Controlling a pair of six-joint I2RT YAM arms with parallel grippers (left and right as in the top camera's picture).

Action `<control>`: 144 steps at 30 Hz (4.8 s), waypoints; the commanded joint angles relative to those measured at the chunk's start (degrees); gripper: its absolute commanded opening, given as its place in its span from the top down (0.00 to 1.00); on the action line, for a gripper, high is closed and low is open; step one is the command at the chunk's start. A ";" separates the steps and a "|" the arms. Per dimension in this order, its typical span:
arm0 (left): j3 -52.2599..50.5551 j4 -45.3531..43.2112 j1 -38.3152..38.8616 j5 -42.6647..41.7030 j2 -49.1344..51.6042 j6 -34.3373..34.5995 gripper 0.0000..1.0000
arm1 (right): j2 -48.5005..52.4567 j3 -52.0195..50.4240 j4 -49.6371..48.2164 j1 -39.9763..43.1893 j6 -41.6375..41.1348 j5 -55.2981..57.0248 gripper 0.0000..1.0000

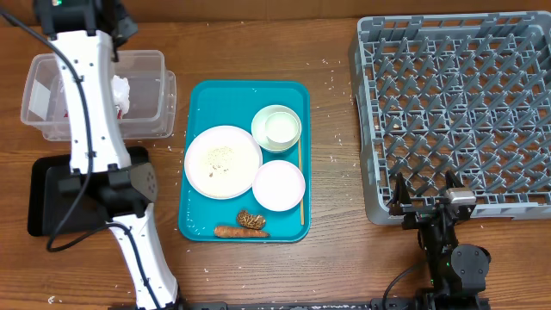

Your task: Sort waste into correct bins and load items into the dishwasher

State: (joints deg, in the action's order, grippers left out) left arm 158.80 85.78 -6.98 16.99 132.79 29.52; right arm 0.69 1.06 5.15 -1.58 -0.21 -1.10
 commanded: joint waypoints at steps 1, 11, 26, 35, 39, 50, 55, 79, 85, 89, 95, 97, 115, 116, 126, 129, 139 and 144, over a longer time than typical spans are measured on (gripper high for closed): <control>-4.50 0.17 -2.97 0.28 1.90 4.00 0.00 | -0.52 -0.59 -0.37 -0.33 0.02 -0.09 0.00; -12.41 -0.26 -4.76 -20.50 1.88 -5.92 0.00 | -0.52 -0.59 -0.37 -0.33 0.02 -0.09 0.00; -12.41 -0.33 17.57 -27.54 1.70 -26.14 0.00 | -0.52 -0.59 -0.37 -0.33 0.02 -0.09 0.00; -12.39 2.01 24.55 -22.71 0.94 -18.45 0.00 | -0.52 -0.59 -0.37 -0.33 0.02 -0.09 0.00; -12.39 9.31 24.37 -15.15 -1.79 -10.12 0.00 | -0.52 -0.59 -0.37 -0.33 0.02 -0.07 0.00; -12.57 11.04 24.65 -13.62 -13.05 -5.29 0.00 | -0.52 -0.59 -0.37 -0.33 0.02 -0.09 0.00; -18.32 11.04 26.58 -15.21 -16.50 -5.51 0.00 | -0.52 -0.59 -0.37 -0.33 0.02 -0.09 0.00; -50.53 -15.69 29.83 -19.80 -20.63 -3.72 0.11 | -0.52 -0.59 -0.37 -0.33 0.02 -0.09 0.00; -55.41 -25.94 29.88 -19.78 -20.61 -3.72 0.32 | -0.52 -0.59 -0.37 -0.33 0.02 -0.09 0.00; -55.98 -27.34 29.90 -19.78 -20.59 -3.72 0.31 | -0.52 -0.59 -0.37 -0.33 0.02 -0.09 0.00; -56.04 -28.55 29.20 -12.94 -20.59 -3.78 0.18 | -0.52 -0.59 -0.37 -0.33 0.02 -0.09 0.00; -56.04 -29.42 27.87 -12.76 -20.59 -3.74 0.19 | -0.52 -0.59 -0.37 -0.33 0.02 -0.09 0.00; -56.02 -21.09 18.82 -35.91 -20.63 -16.04 0.12 | -0.52 -0.59 -0.37 -0.33 0.02 -0.09 0.00; -56.02 -19.26 18.80 -35.87 -20.70 -16.04 0.12 | -0.52 -0.59 -0.37 -0.33 0.02 -0.09 0.00; -56.04 -8.92 16.26 -24.39 -20.72 -12.24 0.12 | -0.52 -0.59 -0.37 -0.33 0.02 -0.09 0.00; -56.04 -7.89 15.78 -25.24 -20.72 -11.69 0.17 | -0.52 -0.59 -0.39 -0.33 0.02 -0.09 0.00; -56.04 -2.40 20.81 -27.41 -20.72 -17.31 0.12 | -0.52 -0.59 -0.37 -0.33 0.02 -0.09 0.00; -56.04 -5.51 20.35 -22.05 -20.72 -14.60 0.02 | -0.52 -0.59 -0.37 -0.33 0.02 -0.09 0.00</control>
State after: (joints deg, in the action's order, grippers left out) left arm 103.09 82.24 14.28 -9.37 113.36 13.54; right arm 0.69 1.06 5.15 -1.61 -0.21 -1.13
